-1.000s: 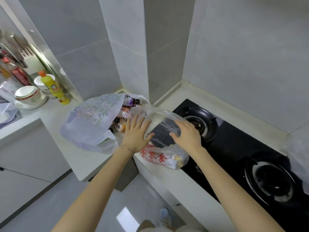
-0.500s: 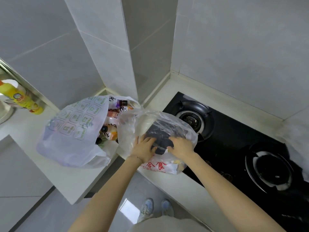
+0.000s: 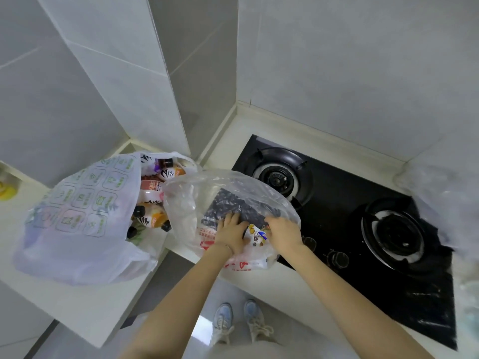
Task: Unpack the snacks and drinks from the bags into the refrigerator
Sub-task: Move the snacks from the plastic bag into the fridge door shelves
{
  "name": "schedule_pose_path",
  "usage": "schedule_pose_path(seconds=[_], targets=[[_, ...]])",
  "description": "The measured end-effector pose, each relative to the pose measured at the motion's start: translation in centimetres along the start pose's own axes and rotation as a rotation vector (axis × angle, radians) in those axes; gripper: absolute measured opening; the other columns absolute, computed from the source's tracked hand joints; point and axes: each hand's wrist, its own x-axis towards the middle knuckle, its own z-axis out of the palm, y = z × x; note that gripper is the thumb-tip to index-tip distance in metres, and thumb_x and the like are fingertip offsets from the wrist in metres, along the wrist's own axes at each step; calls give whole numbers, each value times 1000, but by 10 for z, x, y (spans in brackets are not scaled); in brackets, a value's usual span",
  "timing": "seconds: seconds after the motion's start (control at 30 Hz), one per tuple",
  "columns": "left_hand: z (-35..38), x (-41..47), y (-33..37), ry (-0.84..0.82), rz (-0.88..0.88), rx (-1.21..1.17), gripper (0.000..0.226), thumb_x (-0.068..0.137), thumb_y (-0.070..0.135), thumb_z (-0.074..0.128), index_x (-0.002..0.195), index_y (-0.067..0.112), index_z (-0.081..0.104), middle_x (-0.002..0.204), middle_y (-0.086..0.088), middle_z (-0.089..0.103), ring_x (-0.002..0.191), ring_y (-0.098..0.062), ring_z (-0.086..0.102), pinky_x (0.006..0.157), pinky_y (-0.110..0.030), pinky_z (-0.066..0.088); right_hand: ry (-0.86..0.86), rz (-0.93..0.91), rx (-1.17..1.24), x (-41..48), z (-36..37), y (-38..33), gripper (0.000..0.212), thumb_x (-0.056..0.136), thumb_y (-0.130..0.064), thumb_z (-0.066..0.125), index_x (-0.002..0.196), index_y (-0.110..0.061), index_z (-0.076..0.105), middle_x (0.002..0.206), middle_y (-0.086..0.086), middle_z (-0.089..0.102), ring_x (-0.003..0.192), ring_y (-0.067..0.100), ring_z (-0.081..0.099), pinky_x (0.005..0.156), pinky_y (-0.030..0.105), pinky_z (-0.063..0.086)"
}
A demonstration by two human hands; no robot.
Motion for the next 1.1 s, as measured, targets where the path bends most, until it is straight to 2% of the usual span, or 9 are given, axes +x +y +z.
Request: schedule_pose_path(seconds=[0.27, 0.37, 0.47, 0.57, 0.67, 0.77, 0.87, 0.93, 1.1], targets=[[5, 4, 9, 78, 3, -109, 26, 90, 13, 53, 116, 10, 54, 131, -5, 45, 127, -26, 34, 108, -36, 28, -7, -20, 25, -3, 11, 8, 31, 89, -26, 63, 119, -18, 59, 116, 4, 63, 109, 26, 57, 81, 32, 45], [2, 5, 11, 72, -21, -179, 24, 89, 1, 45, 109, 8, 57, 121, -10, 54, 117, -27, 44, 96, -30, 34, -15, -23, 22, -2, 14, 8, 33, 89, -27, 63, 122, -21, 59, 119, 3, 62, 110, 25, 56, 85, 31, 43], [-3, 2, 12, 35, -52, -252, 19, 92, 2, 41, 106, 7, 53, 106, -15, 62, 96, -32, 56, 80, -37, 44, -24, -27, 8, -1, 15, 8, 38, 91, -26, 59, 128, -24, 55, 125, 2, 59, 114, 27, 54, 87, 32, 42], [-9, -2, 5, 41, -61, -327, 6, 95, 5, 40, 99, 9, 39, 87, -16, 59, 73, -31, 53, 63, -39, 39, -33, -4, 20, 1, 16, 9, 40, 92, -22, 57, 132, -25, 53, 128, 2, 58, 116, 26, 53, 87, 32, 43], [-17, -2, -6, 83, -82, -455, 8, 94, 6, 41, 97, 12, 36, 91, -16, 65, 79, -34, 61, 71, -48, 50, -52, 13, -9, 4, 18, 7, 40, 92, -22, 57, 132, -20, 52, 129, 3, 58, 117, 26, 52, 88, 35, 43], [-15, -2, -8, 22, -116, -505, 19, 97, 17, 51, 111, 9, 41, 102, -14, 67, 89, -30, 63, 79, -43, 51, -57, 7, -27, 5, 22, 5, 46, 93, -22, 57, 137, -20, 46, 135, 2, 52, 122, 26, 50, 95, 36, 40], [-7, -2, 1, -45, -140, -398, 34, 93, 29, 57, 117, 9, 45, 110, -8, 66, 100, -30, 62, 81, -40, 51, -53, 3, -18, 5, 26, 5, 49, 92, -21, 56, 139, -21, 43, 142, 1, 45, 127, 26, 46, 100, 35, 36], [-3, -2, 9, -55, -171, -353, 33, 93, 32, 56, 113, 8, 47, 106, -9, 63, 98, -31, 60, 75, -36, 46, -68, -2, -1, 4, 28, 7, 53, 91, -23, 57, 142, -21, 39, 146, 1, 40, 129, 27, 43, 102, 37, 34], [-4, 0, 18, -82, -175, -318, 10, 89, 15, 50, 94, 11, 58, 95, -9, 65, 89, -27, 61, 71, -31, 45, -102, 22, 35, 5, 30, 11, 61, 93, -32, 55, 147, -21, 29, 149, 1, 36, 132, 28, 39, 105, 40, 30]])
